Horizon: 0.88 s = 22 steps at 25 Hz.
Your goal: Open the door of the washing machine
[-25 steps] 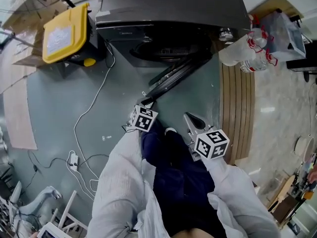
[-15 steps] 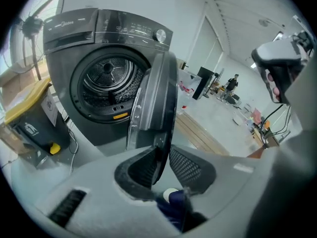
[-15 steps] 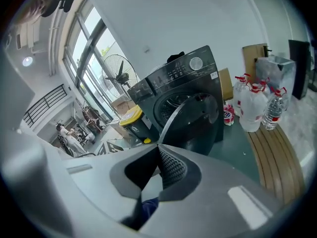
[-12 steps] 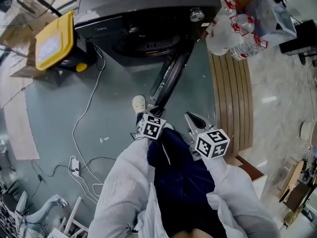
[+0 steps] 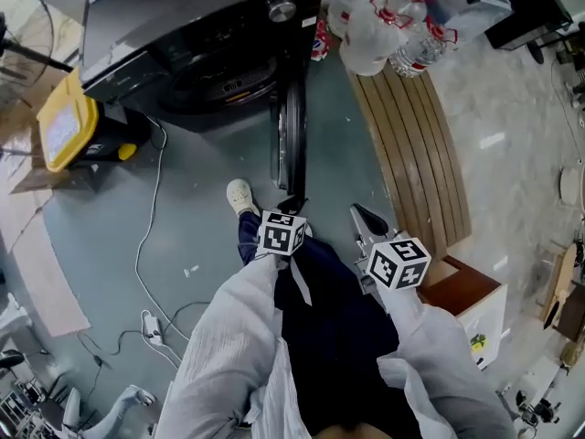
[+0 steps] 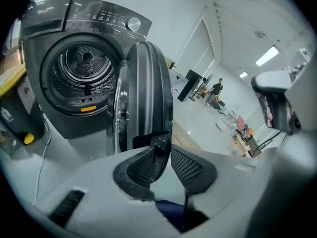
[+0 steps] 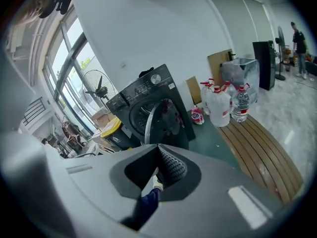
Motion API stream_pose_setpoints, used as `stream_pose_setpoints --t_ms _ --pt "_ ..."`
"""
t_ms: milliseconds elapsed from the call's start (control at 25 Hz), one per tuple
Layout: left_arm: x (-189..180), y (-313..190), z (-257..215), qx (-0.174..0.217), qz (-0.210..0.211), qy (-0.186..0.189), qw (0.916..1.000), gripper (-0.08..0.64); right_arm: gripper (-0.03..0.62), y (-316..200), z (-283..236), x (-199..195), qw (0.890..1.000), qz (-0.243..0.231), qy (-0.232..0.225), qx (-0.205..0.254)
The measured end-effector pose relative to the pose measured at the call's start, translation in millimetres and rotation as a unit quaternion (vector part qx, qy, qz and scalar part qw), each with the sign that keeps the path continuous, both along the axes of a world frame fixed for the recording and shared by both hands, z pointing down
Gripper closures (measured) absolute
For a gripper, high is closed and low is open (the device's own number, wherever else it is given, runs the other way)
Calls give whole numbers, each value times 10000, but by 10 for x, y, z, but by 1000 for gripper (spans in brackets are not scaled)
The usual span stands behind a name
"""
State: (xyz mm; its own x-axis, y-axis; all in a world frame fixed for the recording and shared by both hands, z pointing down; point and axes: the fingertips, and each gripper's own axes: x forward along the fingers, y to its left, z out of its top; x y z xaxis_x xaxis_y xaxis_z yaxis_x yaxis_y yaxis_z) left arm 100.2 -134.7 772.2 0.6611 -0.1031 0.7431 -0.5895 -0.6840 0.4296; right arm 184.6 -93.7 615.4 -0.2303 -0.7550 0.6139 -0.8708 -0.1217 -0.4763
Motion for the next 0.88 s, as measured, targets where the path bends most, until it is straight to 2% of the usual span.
stream_pose_setpoints --t_ms 440,760,880 --pt "902 290 -16 -193 132 193 9995 457 584 580 158 617 9965 818 45 -181" --pt "1327 382 -26 -452 128 347 9983 451 584 860 153 863 9918 1255 75 -229" --pt "1434 453 -97 -606 283 534 9963 430 584 919 138 910 9911 1307 81 -228"
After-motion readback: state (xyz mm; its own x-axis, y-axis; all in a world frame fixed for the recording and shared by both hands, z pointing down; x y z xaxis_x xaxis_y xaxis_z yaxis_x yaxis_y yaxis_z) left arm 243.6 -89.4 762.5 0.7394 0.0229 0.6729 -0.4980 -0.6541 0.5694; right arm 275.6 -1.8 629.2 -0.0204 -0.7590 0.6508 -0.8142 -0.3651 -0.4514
